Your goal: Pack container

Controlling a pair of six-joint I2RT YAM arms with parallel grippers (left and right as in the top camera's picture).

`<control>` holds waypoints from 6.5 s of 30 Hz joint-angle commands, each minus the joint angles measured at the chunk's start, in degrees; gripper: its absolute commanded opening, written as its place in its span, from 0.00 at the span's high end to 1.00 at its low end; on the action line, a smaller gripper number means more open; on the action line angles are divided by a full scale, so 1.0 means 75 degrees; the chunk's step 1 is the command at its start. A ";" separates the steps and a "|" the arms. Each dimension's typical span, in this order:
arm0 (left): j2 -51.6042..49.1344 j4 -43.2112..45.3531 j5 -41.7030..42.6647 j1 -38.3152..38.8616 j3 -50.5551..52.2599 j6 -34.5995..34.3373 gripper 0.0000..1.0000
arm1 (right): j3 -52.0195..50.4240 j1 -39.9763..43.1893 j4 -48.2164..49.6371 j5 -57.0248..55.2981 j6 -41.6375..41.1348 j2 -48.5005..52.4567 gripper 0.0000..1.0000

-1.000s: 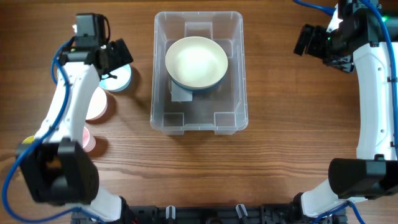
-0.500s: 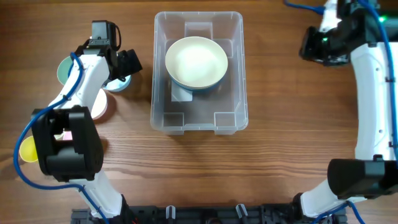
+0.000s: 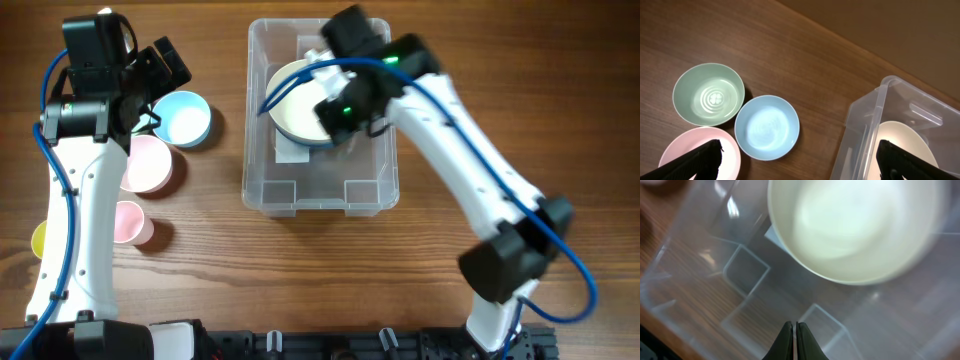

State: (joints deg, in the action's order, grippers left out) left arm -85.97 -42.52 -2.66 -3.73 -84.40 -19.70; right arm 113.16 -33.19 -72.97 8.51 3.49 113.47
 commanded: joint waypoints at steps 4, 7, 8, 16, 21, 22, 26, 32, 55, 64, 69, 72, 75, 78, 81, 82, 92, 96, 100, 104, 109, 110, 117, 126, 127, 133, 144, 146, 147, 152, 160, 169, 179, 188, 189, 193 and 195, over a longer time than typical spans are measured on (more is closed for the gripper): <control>-0.0038 -0.0108 0.0090 -0.0026 -0.0050 -0.0070 0.00 | -0.0050 -0.0627 0.0493 0.0256 -0.0152 0.1055 0.96; -0.0038 -0.0105 0.0090 -0.0026 -0.0050 -0.0070 0.00 | -0.0050 -0.0667 0.0676 0.0256 -0.0291 0.1326 0.96; -0.0038 -0.0105 0.0090 -0.0026 -0.0050 -0.0070 0.00 | -0.0050 -0.0667 0.0726 0.0254 -0.0291 0.1384 0.96; -0.0038 -0.0108 0.0090 -0.0026 -0.0050 -0.0070 0.00 | -0.0050 -0.0662 0.1291 0.0172 -0.0294 0.1443 0.96; -0.0038 -0.0108 0.0090 -0.0026 -0.0050 -0.0070 0.00 | -0.0055 -0.0592 0.1448 -0.0192 -0.0498 0.1460 0.96; -0.0038 -0.0108 0.0090 -0.0026 -0.0050 -0.0070 0.00 | -0.0061 -0.0571 0.1475 -0.0227 -0.0530 0.1460 0.96; -0.0038 -0.0105 0.0090 -0.0026 -0.0050 -0.0070 0.00 | -0.0428 -0.0495 0.1781 -0.0358 -0.0807 0.1460 0.96; -0.0038 -0.0102 0.0093 -0.0026 -0.0050 -0.0070 0.00 | -0.0991 -0.0463 0.2232 -0.0361 -0.0898 0.1460 0.96; -0.0038 -0.0111 0.0090 -0.0026 -0.0050 -0.0067 0.00 | -0.1358 -0.0463 0.2465 -0.0536 -0.1259 0.1454 0.96; -0.0035 -0.0105 0.0090 -0.0026 -0.0050 -0.0067 0.00 | -0.0997 -0.0463 0.1349 -0.0530 -0.0950 0.0711 0.96; -0.0035 -0.0102 0.0090 -0.0026 -0.0050 -0.0067 0.00 | -0.1425 -0.0472 0.1343 -0.0530 -0.1128 0.0740 0.96; -0.0038 -0.0055 0.0090 -0.0026 -0.0050 -0.0067 0.00 | -0.1947 -0.0472 0.1786 -0.0527 -0.1288 0.0743 0.95; -0.0038 -0.0050 0.0090 -0.0026 -0.0050 -0.0067 0.00 | -0.2340 -0.0472 0.2098 -0.0504 -0.1291 0.0743 0.95; -0.0038 -0.0047 0.0090 -0.0026 -0.0050 -0.0067 0.00 | -0.2699 -0.0472 0.2681 -0.0574 -0.1294 0.0743 0.95; -0.0038 -0.0050 0.0090 -0.0026 -0.0050 -0.0067 0.00 | -0.2792 -0.0472 0.3398 -0.1274 -0.1547 0.0743 0.95; -0.0038 -0.0050 0.0090 -0.0026 -0.0050 -0.0067 0.00 | -0.2792 -0.0469 0.3675 -0.1594 -0.1690 0.0743 0.95; -0.0035 -0.0079 0.0090 -0.0026 -0.0050 -0.0067 0.00 | -0.2707 -0.0472 0.3631 -0.1626 -0.1687 0.0656 0.96; -0.0035 -0.0204 0.0090 -0.0026 -0.0050 -0.0064 0.00 | -0.2465 -0.0420 0.3241 -0.1594 -0.1690 -0.0259 0.95; -0.0038 -0.0216 0.0318 -0.0026 -0.0050 -0.0070 0.00 | -0.2445 0.0178 0.3197 -0.1658 -0.1886 -0.2031 0.48; -0.0149 -0.0256 0.0892 -0.0017 -0.0050 -0.0073 0.00 | -0.2445 0.1609 0.2742 -0.1577 -0.2186 -0.3375 0.29; -0.0915 -0.0437 0.0863 -0.0017 -0.0047 -0.0653 0.00 | -0.2448 0.3809 0.1789 -0.0825 -0.2171 -0.3835 0.28; -0.1081 -0.0455 0.0863 -0.0017 -0.0047 -0.0708 0.01 | -0.2454 0.4019 0.1629 -0.0726 -0.2084 -0.3783 0.29; -0.2885 -0.0230 0.0801 0.0341 -0.0047 -0.0895 0.00 | -0.2611 0.4322 0.1180 -0.0670 -0.1999 -0.3220 0.30; -0.4354 0.0236 0.0195 0.0667 -0.0047 -0.0892 0.01 | -0.2649 0.4322 0.0973 -0.0670 -0.1868 -0.3057 0.32; -0.4409 0.0242 0.0198 0.0667 -0.0047 -0.0892 0.03 | -0.2649 0.4322 0.0973 -0.0673 -0.1865 -0.3057 0.32; -0.4441 0.0472 0.0140 0.0667 -0.0047 -0.0886 0.48 | -0.2649 0.4322 0.0982 -0.0673 -0.1868 -0.3057 0.33; -0.4395 0.0647 0.0143 0.0667 -0.0105 -0.0734 0.96 | -0.2649 0.4322 0.0976 -0.0731 -0.1862 -0.3057 0.37; -0.4252 0.0603 0.0143 0.0691 -0.0312 -0.0388 0.96 | -0.2649 0.4322 0.0979 -0.0734 -0.1865 -0.3057 0.37; -0.4092 0.0504 0.0143 0.0734 -0.0527 -0.0198 0.96 | -0.2649 0.4322 0.0979 -0.0734 -0.1862 -0.3057 0.37; -0.3022 -0.0154 0.0152 0.1014 -0.1757 0.0058 0.96 | -0.2649 0.4322 0.0906 -0.0734 -0.1865 -0.3057 0.38; -0.1352 -0.1256 0.0143 0.2970 -0.2393 0.0204 0.96 | -0.2649 0.4322 0.0749 -0.0781 -0.1874 -0.3057 0.39; -0.2311 -0.2259 0.0172 0.5537 -0.2390 0.0169 0.96 | -0.2649 0.4730 0.0341 -0.1533 -0.2486 -0.3179 0.40; -0.4060 -0.2273 0.0557 0.6012 -0.2390 -0.2471 0.96 | -0.2649 0.4730 0.0294 -0.1533 -0.2489 -0.3179 0.40; -0.4826 -0.1751 0.0580 0.6417 -0.2390 -0.3092 0.96 | -0.2649 0.4730 0.0291 -0.1530 -0.2489 -0.3179 0.40; -0.4826 -0.1702 0.0577 0.6446 -0.2390 -0.3083 0.92 | -0.2649 0.4730 0.0291 -0.1530 -0.2489 -0.3179 0.40; -0.4759 -0.1585 0.0577 0.6414 -0.2396 -0.2970 0.43 | -0.2649 0.4730 0.0291 -0.1533 -0.2486 -0.3179 0.40; -0.4593 -0.1585 0.0565 0.6306 -0.2407 -0.2763 0.31 | -0.2649 0.4730 0.0291 -0.1530 -0.2486 -0.3179 0.40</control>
State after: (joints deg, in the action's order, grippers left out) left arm -121.82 -54.57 1.21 44.31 -102.45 -42.00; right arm 93.78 2.31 -70.72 -1.80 -14.31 90.00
